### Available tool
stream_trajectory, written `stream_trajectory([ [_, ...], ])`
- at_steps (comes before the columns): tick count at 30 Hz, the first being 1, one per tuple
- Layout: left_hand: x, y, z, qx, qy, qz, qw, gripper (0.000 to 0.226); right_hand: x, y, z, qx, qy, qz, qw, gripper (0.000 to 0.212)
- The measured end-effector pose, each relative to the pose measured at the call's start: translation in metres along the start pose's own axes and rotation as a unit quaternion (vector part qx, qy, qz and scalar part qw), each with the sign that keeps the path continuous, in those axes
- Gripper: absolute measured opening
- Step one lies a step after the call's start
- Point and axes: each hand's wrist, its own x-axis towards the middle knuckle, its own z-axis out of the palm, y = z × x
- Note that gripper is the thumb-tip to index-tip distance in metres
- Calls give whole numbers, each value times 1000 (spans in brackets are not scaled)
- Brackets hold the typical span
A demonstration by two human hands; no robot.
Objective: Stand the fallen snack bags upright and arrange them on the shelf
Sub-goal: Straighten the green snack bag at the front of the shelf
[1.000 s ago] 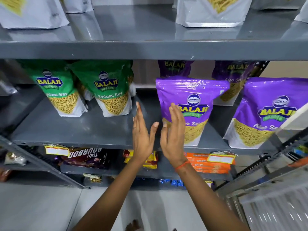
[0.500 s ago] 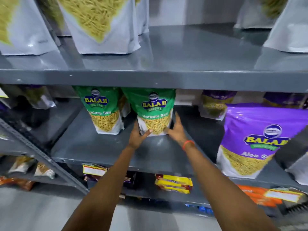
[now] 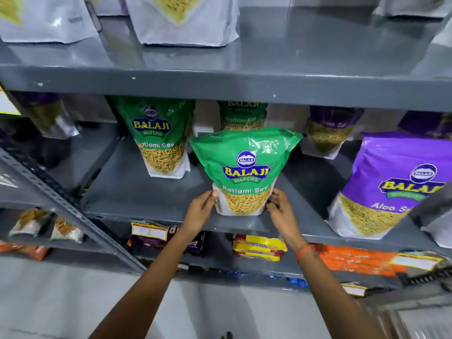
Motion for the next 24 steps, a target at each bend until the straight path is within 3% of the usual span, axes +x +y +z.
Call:
stream_trajectory([
  [3, -13, 12, 4, -8, 31, 3, 999, 35, -16, -5, 3, -11, 17, -17, 1000, 25],
  [8, -18, 34, 5, -57, 184, 82, 978, 14, -18, -30, 3, -39, 132, -118, 983, 14],
  [10, -18, 37, 2, -46, 192, 91, 976, 6, -18, -34, 3, -31, 146, -116, 982, 10],
  [13, -20, 42, -4, -123, 166, 51, 977, 14, -22, -31, 4, -37, 167, -99, 980, 11],
  [15, -18, 42, -9, -150, 122, 21, 981, 9, -27, -28, 5, -9, 140, -89, 986, 12],
  [16, -17, 39, -10, -136, 71, 2, 988, 6, -29, -27, 6, 21, 105, -77, 991, 16],
  [19, -23, 27, -6, -61, -96, -23, 993, 31, -33, -21, 7, 59, -4, -27, 998, 34],
  [24, -29, 23, -3, -50, -79, -7, 996, 34, -38, -21, 13, 40, -12, -7, 999, 35],
])
